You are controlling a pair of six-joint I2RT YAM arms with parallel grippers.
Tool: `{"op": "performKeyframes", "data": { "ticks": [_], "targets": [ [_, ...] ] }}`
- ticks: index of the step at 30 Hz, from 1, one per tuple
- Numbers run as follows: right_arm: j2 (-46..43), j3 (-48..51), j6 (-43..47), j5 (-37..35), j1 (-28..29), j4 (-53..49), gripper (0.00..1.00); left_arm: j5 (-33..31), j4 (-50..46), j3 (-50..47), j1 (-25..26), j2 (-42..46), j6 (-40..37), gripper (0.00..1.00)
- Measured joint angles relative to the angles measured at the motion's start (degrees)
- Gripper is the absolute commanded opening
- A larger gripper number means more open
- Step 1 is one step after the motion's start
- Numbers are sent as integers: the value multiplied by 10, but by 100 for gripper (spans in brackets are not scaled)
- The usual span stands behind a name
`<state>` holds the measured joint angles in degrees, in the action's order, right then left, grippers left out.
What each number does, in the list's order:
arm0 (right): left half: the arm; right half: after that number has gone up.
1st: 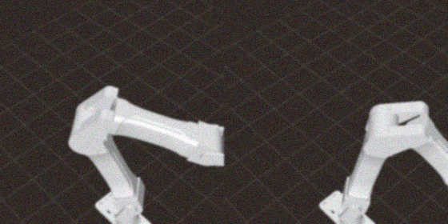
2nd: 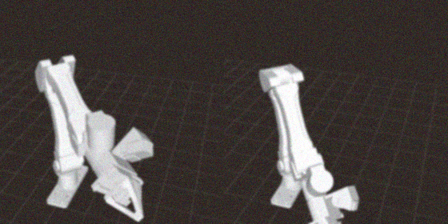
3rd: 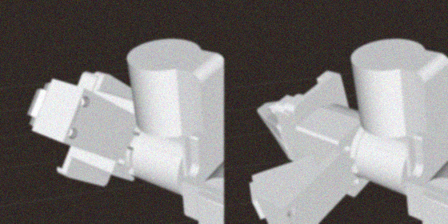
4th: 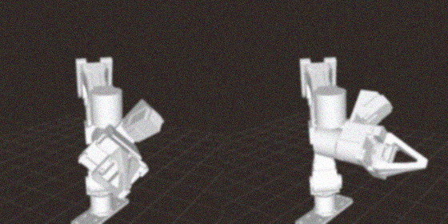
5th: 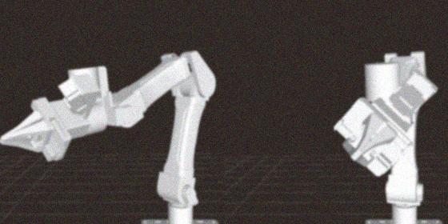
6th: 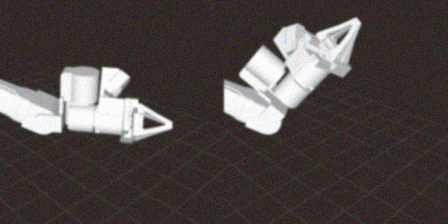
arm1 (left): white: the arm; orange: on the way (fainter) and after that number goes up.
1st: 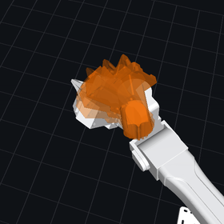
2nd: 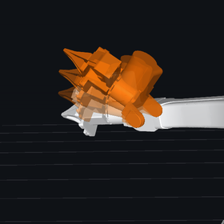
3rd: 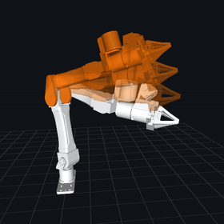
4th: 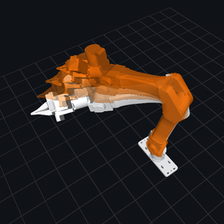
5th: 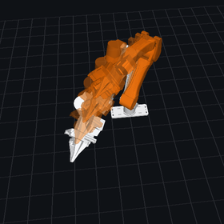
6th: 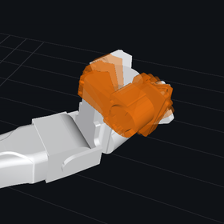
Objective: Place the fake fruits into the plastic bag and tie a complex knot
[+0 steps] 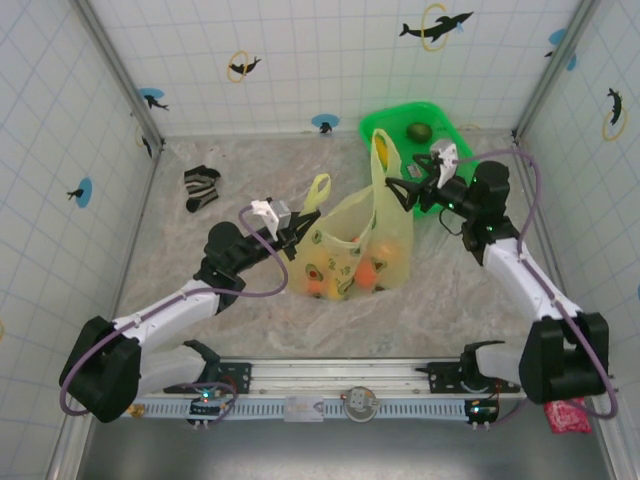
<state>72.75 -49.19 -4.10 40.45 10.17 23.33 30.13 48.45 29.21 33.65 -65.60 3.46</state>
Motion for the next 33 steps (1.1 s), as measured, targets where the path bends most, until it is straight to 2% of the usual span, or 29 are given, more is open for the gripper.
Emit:
{"op": "performKeyframes", "data": {
  "ticks": [8,12,15,19,24,26,27,33],
  "targets": [
    [84,-52,-107,137,10,87,99,1,0,0,0,0,0,0],
    [91,-52,-92,159,32,73,98,1,0,0,0,0,0,0],
    [89,-52,-45,137,43,41,97,1,0,0,0,0,0,0],
    [78,-50,8,64,44,19,93,3,0,0,0,0,0,0],
    [73,-50,35,7,37,16,91,5,0,0,0,0,0,0],
    [76,-50,35,6,32,16,86,5,0,0,0,0,0,0],
    [77,-50,34,6,30,16,81,6,0,0,0,0,0,0],
    [94,-51,19,28,29,26,37,9,0,0,0,0,0,0]
  ]
}}
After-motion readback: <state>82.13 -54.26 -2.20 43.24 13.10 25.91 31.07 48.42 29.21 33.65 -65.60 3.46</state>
